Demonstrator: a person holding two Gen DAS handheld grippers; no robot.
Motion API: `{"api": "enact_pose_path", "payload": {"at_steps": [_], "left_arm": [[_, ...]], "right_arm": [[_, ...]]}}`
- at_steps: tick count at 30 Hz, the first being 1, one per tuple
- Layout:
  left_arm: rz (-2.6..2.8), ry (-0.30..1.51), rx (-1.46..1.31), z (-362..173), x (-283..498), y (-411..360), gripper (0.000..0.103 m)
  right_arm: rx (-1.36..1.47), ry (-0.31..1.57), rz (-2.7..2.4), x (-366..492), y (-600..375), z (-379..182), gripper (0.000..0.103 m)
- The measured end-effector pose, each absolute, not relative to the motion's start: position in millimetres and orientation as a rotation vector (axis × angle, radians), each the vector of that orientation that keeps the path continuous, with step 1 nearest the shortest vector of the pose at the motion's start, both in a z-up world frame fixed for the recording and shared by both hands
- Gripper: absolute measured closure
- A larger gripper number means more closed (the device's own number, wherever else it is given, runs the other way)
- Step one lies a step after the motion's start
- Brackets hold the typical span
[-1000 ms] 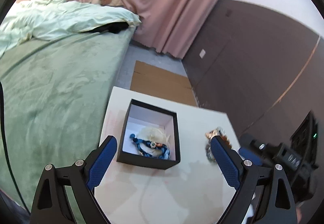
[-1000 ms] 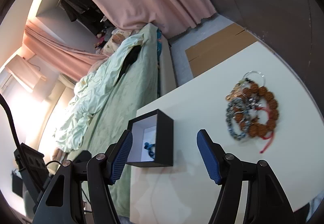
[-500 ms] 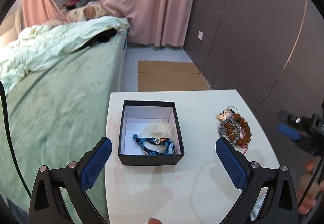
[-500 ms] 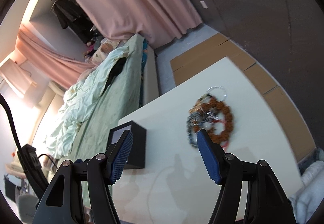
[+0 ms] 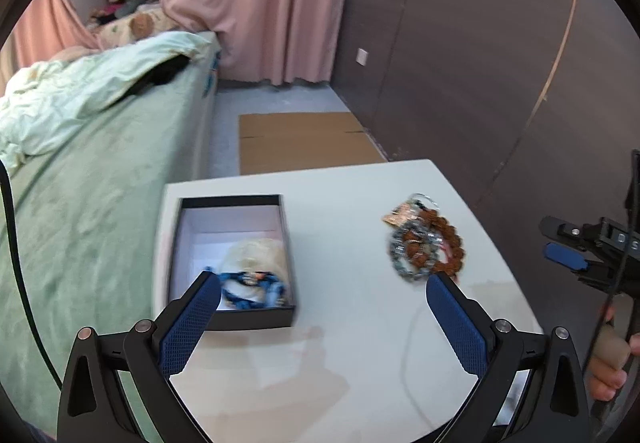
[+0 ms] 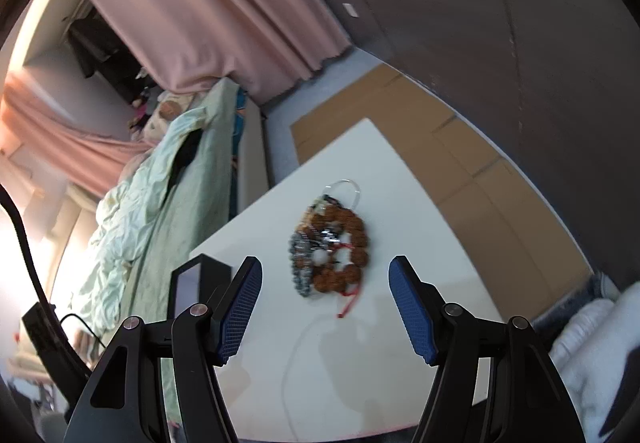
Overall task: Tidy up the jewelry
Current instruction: 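Move the left gripper to the grey bead bracelet and grasp it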
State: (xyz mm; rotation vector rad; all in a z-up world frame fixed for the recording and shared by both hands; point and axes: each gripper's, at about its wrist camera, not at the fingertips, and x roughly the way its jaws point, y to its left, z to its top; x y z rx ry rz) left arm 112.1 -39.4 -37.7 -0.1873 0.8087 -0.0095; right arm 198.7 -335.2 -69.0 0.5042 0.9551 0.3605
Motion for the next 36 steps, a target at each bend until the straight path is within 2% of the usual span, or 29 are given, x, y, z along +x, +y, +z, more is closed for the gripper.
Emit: {"api": "enact_pose_path", "payload": {"at_steps": [9, 18, 21, 23, 26, 32, 36], "left_arm": [[-0.120, 0.857, -0.230, -55.5, 136.6, -71.9, 0.006], [-0.168, 0.871, -0.221, -72.4, 164.1, -100.9, 0.010], [-0.203, 0.884, -0.224, -80.7, 172.9, -106.4, 0.024], [-0.216, 0.912, -0.222, -89.2, 180.5, -110.8, 0.037], [-0.235, 0.943, -0.223, -100.1, 189.8, -117.1, 0.048], [-0.249, 0.951, -0.220, -112.2, 205.1, -127.6, 0.065], [-0.260, 0.964, -0.221, -119.1, 212.6, -132.7, 0.068]], "right_arm": [[0.595, 1.079, 0.311, 212.3, -351.0, -96.0, 0.037], [0.643, 1.098, 0.286, 222.1, -353.3, -102.5, 0.037], [0.646, 1.105, 0.282, 225.7, -352.0, -103.5, 0.037], [0.651, 1.107, 0.286, 229.2, -351.3, -103.4, 0.037], [0.649, 1.107, 0.284, 231.7, -351.8, -103.9, 0.037], [0.601, 1.131, 0.265, 244.5, -347.1, -108.2, 0.037], [0.591, 1.154, 0.266, 253.7, -342.8, -113.7, 0.037]]}}
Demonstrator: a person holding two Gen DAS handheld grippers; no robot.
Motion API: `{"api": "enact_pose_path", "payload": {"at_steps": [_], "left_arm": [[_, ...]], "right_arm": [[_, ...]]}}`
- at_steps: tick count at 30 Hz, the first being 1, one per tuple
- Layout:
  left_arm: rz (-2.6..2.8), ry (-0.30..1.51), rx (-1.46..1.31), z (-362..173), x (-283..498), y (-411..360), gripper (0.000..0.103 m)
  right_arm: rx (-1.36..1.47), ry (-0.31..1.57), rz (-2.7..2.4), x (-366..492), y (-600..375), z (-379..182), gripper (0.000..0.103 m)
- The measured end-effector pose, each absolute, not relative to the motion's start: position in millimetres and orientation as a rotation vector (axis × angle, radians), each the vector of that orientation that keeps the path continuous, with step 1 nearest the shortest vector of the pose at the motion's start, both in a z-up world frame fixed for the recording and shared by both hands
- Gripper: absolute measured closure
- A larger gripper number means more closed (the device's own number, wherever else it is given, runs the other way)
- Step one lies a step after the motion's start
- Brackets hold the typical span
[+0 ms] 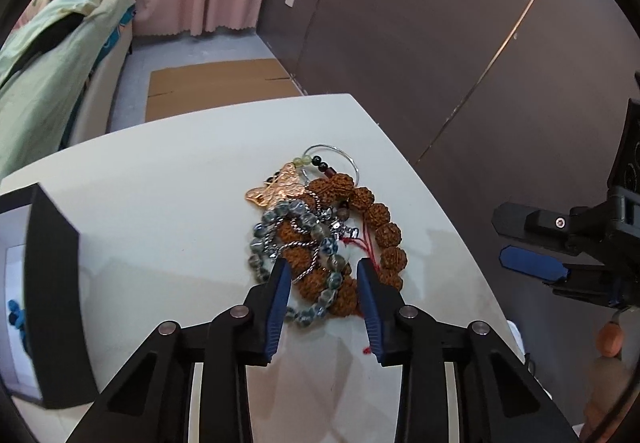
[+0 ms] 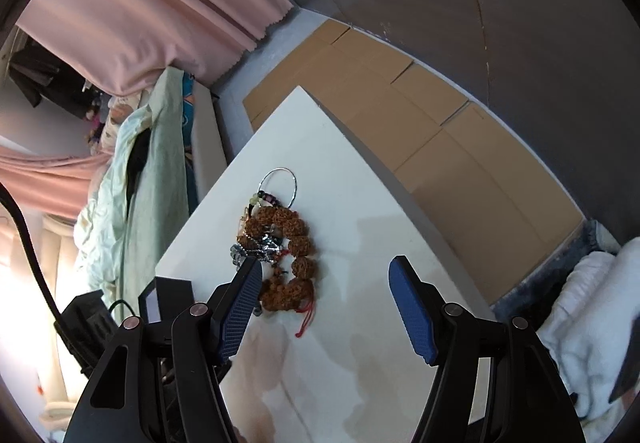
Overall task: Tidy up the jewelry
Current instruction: 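Move the left gripper to the grey bead bracelet and grasp it, then carry the grey bracelet to the box with the left gripper while the right gripper grasps the brown bead bracelet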
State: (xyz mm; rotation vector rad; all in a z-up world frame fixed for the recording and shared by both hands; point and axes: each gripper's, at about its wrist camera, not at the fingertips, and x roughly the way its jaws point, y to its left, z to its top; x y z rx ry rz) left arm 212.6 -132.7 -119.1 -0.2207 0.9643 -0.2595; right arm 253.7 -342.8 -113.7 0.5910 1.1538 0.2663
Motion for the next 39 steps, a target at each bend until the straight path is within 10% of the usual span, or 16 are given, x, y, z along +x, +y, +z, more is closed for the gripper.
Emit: {"api": "enact_pose_path", "payload": {"at_steps": [8, 21, 34, 39], "left_arm": [[-0.233, 0.953, -0.183, -122.8, 220.0, -132.8, 0.093], [-0.250, 0.867, -0.310, -94.5, 210.7, -94.3, 0.093], [-0.215, 0.807, -0.354, -70.3, 188.2, -62.8, 0.093], [-0.213, 0.785, -0.360, -62.4, 175.6, -55.2, 0.093]], "right_arm": [[0.548, 1.195, 0.271, 269.7, -326.8, -124.3, 0.037], [0.449, 1.246, 0.272, 283.2, -290.7, -137.6, 0.037], [0.267, 1.236, 0.220, 280.3, -264.7, -141.0, 0.060], [0.248, 1.254, 0.253, 270.9, -266.4, -141.4, 0.083]]}}
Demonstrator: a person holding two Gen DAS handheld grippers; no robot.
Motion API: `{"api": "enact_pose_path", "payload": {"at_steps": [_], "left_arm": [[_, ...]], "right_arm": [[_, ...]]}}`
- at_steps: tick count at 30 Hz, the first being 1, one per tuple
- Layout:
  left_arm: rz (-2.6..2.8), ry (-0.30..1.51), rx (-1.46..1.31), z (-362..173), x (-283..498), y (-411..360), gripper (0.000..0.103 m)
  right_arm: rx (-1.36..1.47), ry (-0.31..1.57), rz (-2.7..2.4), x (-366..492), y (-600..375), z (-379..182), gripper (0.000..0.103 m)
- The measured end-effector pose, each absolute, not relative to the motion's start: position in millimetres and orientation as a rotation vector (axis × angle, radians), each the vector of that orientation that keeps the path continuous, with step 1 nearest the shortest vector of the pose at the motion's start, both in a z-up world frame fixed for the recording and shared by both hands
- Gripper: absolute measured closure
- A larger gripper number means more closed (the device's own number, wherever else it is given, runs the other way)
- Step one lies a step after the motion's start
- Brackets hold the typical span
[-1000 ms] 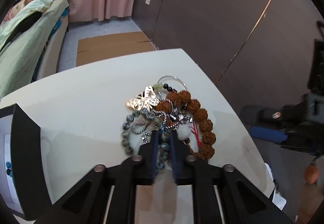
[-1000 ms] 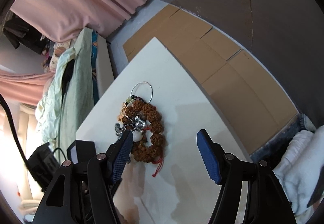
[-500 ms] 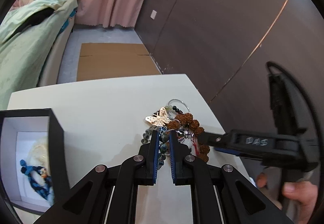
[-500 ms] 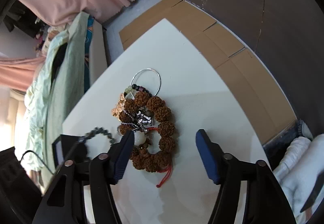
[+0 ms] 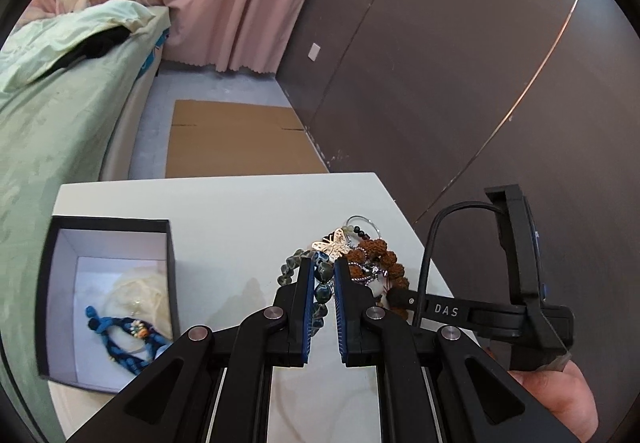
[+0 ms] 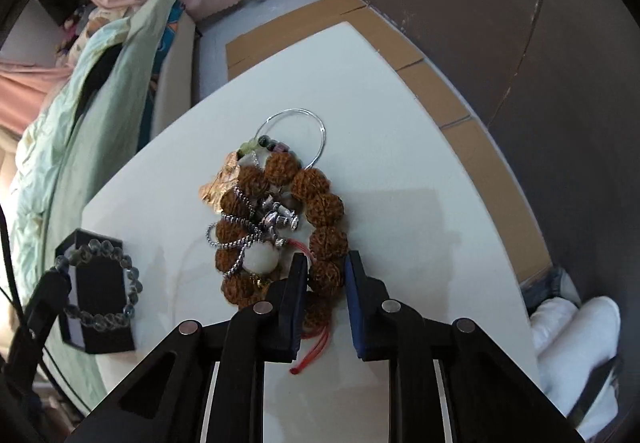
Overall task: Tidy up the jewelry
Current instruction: 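Carry the grey bracelet to the box with the left gripper while the right gripper grasps the brown bead bracelet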
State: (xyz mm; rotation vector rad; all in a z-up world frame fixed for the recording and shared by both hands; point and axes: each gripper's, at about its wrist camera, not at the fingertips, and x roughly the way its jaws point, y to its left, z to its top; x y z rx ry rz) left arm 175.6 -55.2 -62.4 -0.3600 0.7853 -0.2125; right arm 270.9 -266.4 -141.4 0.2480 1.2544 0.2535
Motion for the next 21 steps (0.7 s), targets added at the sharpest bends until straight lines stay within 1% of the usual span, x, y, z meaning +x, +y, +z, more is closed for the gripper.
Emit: {"api": "enact_pose_path", "payload": {"at_steps": [2, 9, 15, 21], "left_arm": [[-0.209, 0.777, -0.363, -59.3, 169.4, -51.5, 0.093], [-0.174, 0.744, -0.395, -47.8, 150.7, -27.3, 0.093], [-0.145, 0.723, -0.420, -40.4, 135.6, -7.9, 0.093], [-0.124, 0.697, -0.438, -32.9, 123.1, 8.2, 0.093]], "right_arm": [[0.306, 1.233, 0.289, 264.6, -273.4, -136.6, 0.083], [0.419, 1.037, 0.448, 231.8, -287.5, -84.0, 0.083], [0.421, 0.966, 0.501, 217.2, -282.2, -63.5, 0.083], [0.405, 0.910, 0.554, 212.6, -251.0, -40.3, 0.083]]}}
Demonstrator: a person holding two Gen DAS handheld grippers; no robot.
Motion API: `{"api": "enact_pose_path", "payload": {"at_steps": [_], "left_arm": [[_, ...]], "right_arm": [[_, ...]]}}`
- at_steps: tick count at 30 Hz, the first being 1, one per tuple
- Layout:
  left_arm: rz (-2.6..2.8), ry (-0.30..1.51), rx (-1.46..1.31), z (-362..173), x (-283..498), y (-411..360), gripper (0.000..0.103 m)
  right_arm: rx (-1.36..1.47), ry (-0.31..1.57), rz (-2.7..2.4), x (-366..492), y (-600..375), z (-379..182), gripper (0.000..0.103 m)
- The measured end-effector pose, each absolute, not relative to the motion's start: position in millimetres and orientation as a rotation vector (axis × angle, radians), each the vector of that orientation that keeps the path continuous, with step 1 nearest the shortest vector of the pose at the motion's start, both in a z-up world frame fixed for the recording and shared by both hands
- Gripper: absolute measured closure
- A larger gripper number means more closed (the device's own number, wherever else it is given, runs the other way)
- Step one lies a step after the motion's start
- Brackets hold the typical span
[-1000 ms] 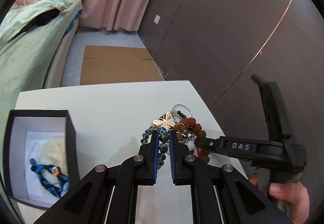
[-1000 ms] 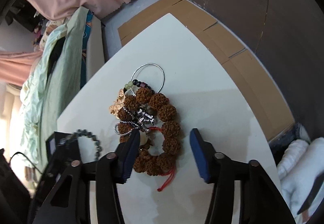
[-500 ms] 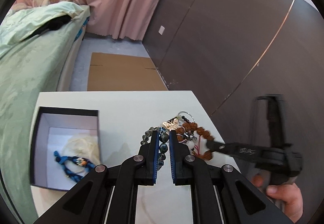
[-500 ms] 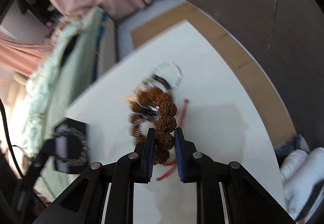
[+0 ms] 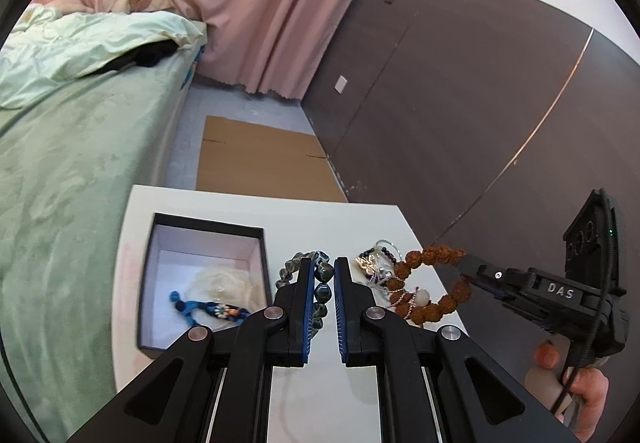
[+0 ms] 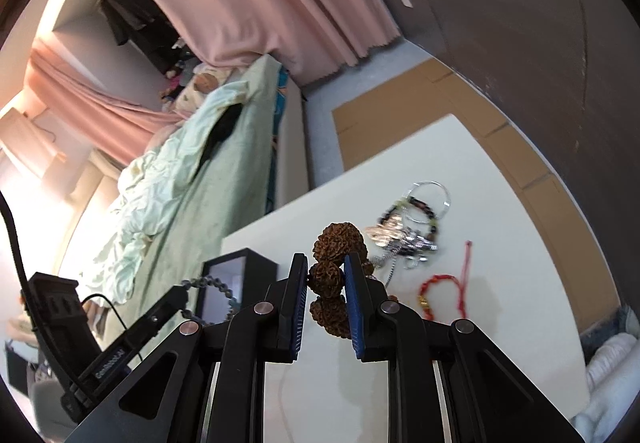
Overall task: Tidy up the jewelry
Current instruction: 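Carry the grey bracelet to the box with the left gripper while the right gripper grasps the brown bead bracelet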
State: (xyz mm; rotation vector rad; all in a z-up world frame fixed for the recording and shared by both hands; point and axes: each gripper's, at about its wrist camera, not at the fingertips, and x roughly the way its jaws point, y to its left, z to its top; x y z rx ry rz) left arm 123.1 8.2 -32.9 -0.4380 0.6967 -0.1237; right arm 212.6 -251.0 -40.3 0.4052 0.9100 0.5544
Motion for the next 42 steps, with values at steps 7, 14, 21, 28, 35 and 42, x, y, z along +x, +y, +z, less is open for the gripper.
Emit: {"api": "enact_pose_path", "payload": {"at_steps": [7, 14, 21, 28, 35, 42], "left_arm": [[-0.085, 0.649, -0.488, -22.9, 109.5, 38.9, 0.093], [-0.048, 0.610, -0.531, -16.3, 101.4, 65.9, 0.093], [-0.025, 0.597, -0.565, -15.9, 98.0, 81.5, 0.093], [-0.005, 0.594, -0.587, -18.4, 100.4, 91.5, 0.093], [0.006, 0.614, -0.606, -24.0, 107.1, 94.7, 0.093], [-0.021, 0.607, -0.621, -23.6, 109.2, 92.6, 0.093]], "right_arm": [[0.340, 0.827, 0.613, 199.0, -219.1, -1.1, 0.083], [0.289, 0.761, 0.658, 192.9, -191.8, 41.2, 0.083], [0.256, 0.693, 0.701, 190.0, -171.5, 76.7, 0.083], [0.270, 0.655, 0.745, 188.1, -164.1, 95.5, 0.083], [0.302, 0.570, 0.772, 180.3, -168.5, 131.7, 0.083], [0.280, 0.502, 0.772, 171.5, -167.4, 168.7, 0.083]]}}
